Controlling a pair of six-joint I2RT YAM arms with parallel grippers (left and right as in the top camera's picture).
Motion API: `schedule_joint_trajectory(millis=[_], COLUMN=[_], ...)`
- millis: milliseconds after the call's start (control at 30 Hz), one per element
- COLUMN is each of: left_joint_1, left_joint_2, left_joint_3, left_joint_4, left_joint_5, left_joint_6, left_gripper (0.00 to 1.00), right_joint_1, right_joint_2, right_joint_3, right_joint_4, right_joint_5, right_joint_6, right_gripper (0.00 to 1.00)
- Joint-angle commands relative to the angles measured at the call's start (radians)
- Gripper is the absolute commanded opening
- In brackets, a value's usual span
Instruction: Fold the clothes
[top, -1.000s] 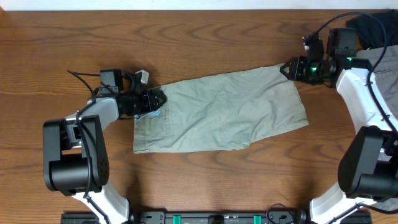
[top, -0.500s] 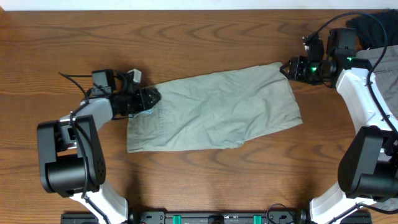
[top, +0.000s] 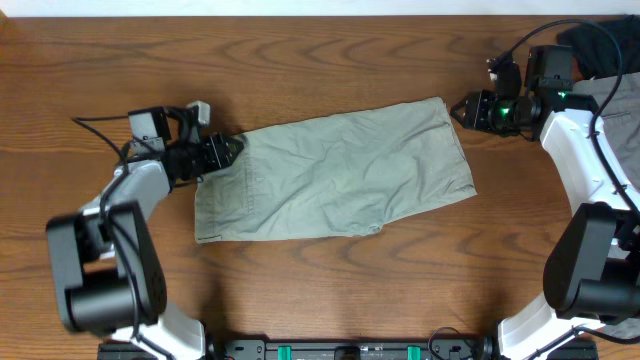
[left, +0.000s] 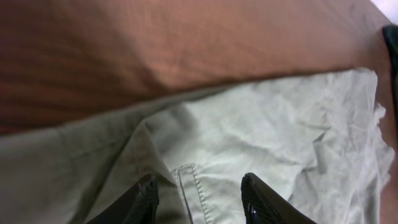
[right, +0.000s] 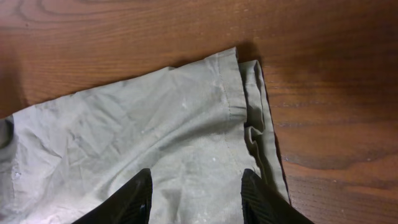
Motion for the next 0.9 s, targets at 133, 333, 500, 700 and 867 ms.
schedule_joint_trajectory(millis=[133, 333, 500, 700, 867], left_joint_1=[0.007, 0.007, 0.007, 0.007, 0.007], left_joint_2=[-0.035, 0.014, 0.016, -0.031, -0.151], left_joint_3=[0.005, 0.003, 0.004, 0.005, 0.005], left_joint_4=[-0.082, -0.116, -0.113, -0.109, -0.129], left_joint_5=[-0.2, -0.246, -0.213, -0.113, -0.017], left_joint_6=[0.102, 0.148, 0.148, 0.117, 0.098], left_gripper=[0.5, 0.5, 0.44, 0.06, 0.06], right_joint_1=[0.003, 0.003, 0.003, 0.003, 0.003], right_joint_2=[0.003, 0.003, 0.003, 0.003, 0.013], right_joint_3=[0.004, 0.004, 0.004, 0.004, 0.001], right_joint_4=[0.003, 0.005, 0.002, 0.005, 0.045], right_joint_5=[0.0, 0.0, 0.0, 0.004, 0.137], right_joint_6=[0.013, 0.013, 0.013, 0.012, -0.001], right_gripper=[0.45, 0.45, 0.45, 0.44, 0.37])
